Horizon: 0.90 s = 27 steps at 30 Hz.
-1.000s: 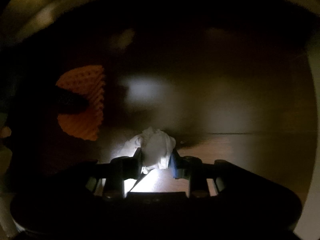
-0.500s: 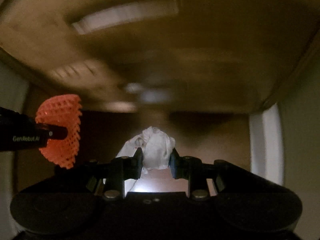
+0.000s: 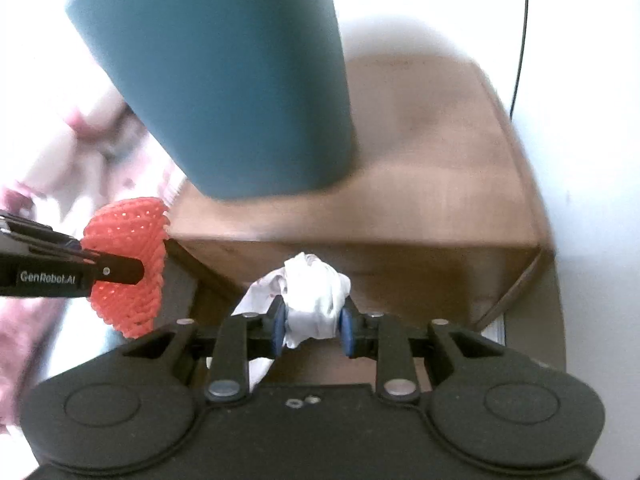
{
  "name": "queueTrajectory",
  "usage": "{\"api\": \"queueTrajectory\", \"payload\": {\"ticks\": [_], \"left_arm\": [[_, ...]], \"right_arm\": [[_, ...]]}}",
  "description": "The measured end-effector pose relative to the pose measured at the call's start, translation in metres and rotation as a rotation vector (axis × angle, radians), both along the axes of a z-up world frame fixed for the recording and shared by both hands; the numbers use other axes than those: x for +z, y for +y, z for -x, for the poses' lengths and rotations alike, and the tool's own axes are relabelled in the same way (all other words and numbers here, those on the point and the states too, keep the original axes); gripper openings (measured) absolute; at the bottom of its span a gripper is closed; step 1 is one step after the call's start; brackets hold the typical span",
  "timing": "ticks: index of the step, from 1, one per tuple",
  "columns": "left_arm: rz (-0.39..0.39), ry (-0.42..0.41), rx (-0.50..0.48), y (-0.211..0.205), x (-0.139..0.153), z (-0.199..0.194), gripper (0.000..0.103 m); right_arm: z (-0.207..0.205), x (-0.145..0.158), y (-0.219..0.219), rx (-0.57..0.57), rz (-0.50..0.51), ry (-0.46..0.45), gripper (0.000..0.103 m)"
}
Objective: Collect trash
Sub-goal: 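Lift mesh and tissue with both tools up over the teal wastebasket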
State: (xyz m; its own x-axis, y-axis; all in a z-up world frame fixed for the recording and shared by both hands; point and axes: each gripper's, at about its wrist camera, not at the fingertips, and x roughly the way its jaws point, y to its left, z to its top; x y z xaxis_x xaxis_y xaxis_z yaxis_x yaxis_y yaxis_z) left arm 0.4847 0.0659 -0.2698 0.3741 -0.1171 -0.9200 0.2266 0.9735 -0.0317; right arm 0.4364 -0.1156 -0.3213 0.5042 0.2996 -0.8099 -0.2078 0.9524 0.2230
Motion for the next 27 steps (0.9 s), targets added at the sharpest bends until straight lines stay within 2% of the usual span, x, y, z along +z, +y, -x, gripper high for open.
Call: {"api": "queueTrajectory", "payload": {"ticks": [8,15,20,25,27], "left_arm": [[0.011,-0.125,-0.048,0.024,0.118,0.023,0.016],[0.026,-0.227,-0.067,0.031,0.195,0.024,0.016],[0.031,-0.302,-0.062,0.032,0.240,0.013,0.016],[0.014,-0.324,-0.046,0.023,0.254,-0.019,0.016],[0.023,-0.305,-0.015,0.016,0.254,-0.037,0.016]], "right_arm": [[0.012,0.129,0.002,0.024,-0.012,-0.150,0.026],[0.019,0.212,0.005,0.052,0.025,-0.251,0.026],[0.008,0.246,0.021,0.041,0.054,-0.306,0.026],[-0.014,0.268,0.027,0.060,0.067,-0.379,0.026],[-0.032,0.270,0.025,0.069,0.060,-0.395,0.026]]}}
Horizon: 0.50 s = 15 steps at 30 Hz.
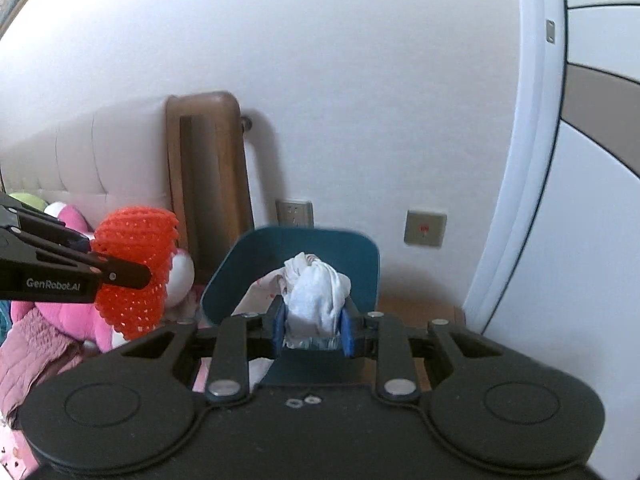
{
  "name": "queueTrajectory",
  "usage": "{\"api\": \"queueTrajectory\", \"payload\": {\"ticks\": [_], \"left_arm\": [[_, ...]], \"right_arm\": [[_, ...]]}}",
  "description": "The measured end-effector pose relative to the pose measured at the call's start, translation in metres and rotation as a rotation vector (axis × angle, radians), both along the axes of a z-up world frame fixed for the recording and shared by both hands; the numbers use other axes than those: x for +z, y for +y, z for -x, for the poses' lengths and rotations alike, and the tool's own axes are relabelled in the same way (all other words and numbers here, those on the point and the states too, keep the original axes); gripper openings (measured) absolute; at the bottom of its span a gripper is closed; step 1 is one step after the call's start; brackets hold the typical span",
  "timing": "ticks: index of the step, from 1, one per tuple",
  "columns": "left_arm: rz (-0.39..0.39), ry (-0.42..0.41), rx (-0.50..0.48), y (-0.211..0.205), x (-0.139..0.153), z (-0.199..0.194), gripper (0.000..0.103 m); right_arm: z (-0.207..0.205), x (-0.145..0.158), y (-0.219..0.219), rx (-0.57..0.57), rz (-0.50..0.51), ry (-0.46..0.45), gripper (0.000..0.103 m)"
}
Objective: Collect trash
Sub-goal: 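Lift mesh and tissue with both tools up over the teal wastebasket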
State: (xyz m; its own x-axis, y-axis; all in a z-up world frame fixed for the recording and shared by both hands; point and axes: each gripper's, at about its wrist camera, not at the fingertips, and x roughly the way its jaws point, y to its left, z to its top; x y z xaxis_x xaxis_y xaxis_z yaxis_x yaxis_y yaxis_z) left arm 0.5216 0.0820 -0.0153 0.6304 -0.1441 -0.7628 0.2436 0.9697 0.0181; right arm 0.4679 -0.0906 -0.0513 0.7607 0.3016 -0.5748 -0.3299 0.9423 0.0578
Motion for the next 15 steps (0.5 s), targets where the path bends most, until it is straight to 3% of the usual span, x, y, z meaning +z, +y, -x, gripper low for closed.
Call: {"api": "queueTrajectory", "payload": {"ticks": [4,8,15], "left_arm": [[0.051,0.075,0.100,-0.018,-0.002,-0.042,0.016],[0.045,0.081,0.157,-0.034,-0.003,-0.085,0.016],[0.049,0.166,0.271,-0.040,-0.037,-0.145,0.016]], "right_arm": [[-0.039,-0.002,-0.008,0.023,-0.025,-0.005,0.026],[-0.084,-0.008,-0.014,0.067,-0.042,-0.001,0.026],[-0.156,-0.040,0.001,0.220,0.084,0.055,0.026]]}}
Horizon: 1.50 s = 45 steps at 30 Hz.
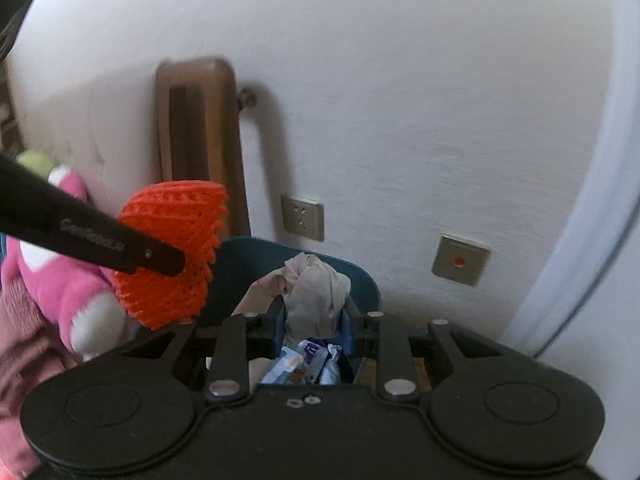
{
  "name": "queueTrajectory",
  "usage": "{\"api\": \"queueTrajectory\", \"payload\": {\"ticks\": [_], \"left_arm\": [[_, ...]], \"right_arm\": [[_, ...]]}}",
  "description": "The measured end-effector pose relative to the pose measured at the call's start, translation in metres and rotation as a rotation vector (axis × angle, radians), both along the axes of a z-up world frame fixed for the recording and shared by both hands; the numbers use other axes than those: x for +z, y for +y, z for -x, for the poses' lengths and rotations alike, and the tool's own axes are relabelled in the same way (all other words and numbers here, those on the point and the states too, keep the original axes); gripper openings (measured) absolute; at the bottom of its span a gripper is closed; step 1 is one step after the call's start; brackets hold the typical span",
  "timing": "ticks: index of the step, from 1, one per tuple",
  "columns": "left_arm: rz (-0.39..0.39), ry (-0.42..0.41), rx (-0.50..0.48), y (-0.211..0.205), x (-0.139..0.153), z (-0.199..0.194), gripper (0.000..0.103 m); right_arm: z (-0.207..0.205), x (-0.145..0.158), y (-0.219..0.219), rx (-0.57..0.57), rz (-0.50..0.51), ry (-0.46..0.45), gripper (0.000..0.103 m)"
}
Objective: Collect trash
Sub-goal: 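Lift mesh and tissue with both tools up over the teal wastebasket, then open left tool dropping orange mesh while right tool releases tissue into wastebasket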
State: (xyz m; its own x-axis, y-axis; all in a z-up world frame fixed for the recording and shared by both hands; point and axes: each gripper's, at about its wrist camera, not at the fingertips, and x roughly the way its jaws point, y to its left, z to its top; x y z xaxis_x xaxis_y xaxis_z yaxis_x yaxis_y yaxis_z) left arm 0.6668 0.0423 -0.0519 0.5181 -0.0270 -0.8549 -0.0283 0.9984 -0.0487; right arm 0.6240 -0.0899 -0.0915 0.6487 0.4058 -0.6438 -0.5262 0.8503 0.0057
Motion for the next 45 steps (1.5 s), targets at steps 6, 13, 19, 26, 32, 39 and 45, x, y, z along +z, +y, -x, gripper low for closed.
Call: {"api": "queueTrajectory", "payload": {"ticks": [6,13,19,26,32,39,45], "left_arm": [[0.011,0.122,0.035,0.003,-0.047,-0.031,0.016],[0.002,0.232,0.027,-0.001,-0.100,-0.040,0.016],[-0.004,0.275,0.029,-0.003,-0.123,-0.038,0.026],[0.020,0.234,0.055,0.005,-0.123,-0.029,0.055],[0.031,0.166,0.022,0.012,-0.103,-0.018,0.055],[0.012,0.025,-0.040,0.022,-0.056,0.016,0.067],[0.018,-0.102,-0.093,0.028,-0.012,0.050,0.069]], "right_arm": [[-0.042,-0.028,0.020,0.120,0.095,0.085,0.027],[-0.057,-0.062,0.037,0.202,0.173,0.190,0.032],[-0.056,-0.079,0.040,0.213,0.196,0.232,0.037],[-0.057,-0.083,0.035,0.196,0.202,0.250,0.045],[-0.047,-0.074,0.032,0.173,0.200,0.217,0.058],[-0.019,-0.043,0.026,0.098,0.129,0.160,0.066],[0.016,-0.013,0.017,0.031,0.039,0.105,0.074]]}}
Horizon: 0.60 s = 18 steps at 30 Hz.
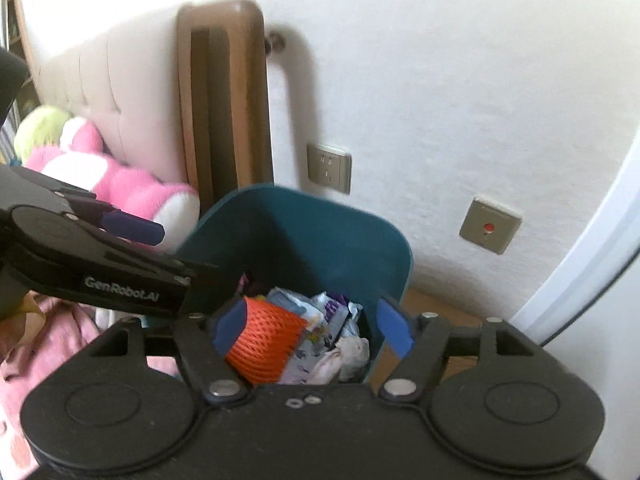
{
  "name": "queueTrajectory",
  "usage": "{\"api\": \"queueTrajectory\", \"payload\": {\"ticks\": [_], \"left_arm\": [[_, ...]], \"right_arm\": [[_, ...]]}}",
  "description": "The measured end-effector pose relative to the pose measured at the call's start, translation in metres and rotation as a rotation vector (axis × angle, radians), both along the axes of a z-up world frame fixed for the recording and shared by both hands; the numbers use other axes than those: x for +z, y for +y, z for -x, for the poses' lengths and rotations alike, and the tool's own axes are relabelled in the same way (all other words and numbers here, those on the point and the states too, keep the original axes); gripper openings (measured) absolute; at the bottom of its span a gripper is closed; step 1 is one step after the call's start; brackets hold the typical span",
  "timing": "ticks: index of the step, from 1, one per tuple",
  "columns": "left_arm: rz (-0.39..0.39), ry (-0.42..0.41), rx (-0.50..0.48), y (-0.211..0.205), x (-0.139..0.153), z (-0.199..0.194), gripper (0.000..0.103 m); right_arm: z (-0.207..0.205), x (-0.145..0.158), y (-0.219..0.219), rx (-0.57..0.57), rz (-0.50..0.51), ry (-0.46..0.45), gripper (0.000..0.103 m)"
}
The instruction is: Collect trash
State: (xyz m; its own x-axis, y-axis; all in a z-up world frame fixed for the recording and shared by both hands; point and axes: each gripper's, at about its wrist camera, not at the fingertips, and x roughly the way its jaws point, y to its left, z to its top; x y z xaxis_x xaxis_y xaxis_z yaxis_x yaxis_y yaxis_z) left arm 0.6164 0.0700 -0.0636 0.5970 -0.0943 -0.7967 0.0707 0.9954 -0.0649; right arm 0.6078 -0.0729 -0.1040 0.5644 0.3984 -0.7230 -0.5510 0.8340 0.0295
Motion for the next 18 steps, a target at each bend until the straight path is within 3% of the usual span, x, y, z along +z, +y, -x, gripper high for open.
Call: {"api": "queueTrajectory", "payload": {"ticks": [8,10,18], "left_arm": [[0.028,-0.139,-0.037,0.007,0.051,0.053,0.074],[0.024,-0.177,-0.045,0.008,0.061,0.068,0.080],[0.055,-0.246,-0.042,0.022,0.082,0.113,0.084]], "right_arm": [[0.051,0.039,-0.018,-0.084,-0.124,-0.085,0.083],[0.064,0.050,-0.022,-0.101,-0.149,-0.113,0.087],[0.111,0.077,-0.027,-0.140,-0.236,-0.202,0.103]]}}
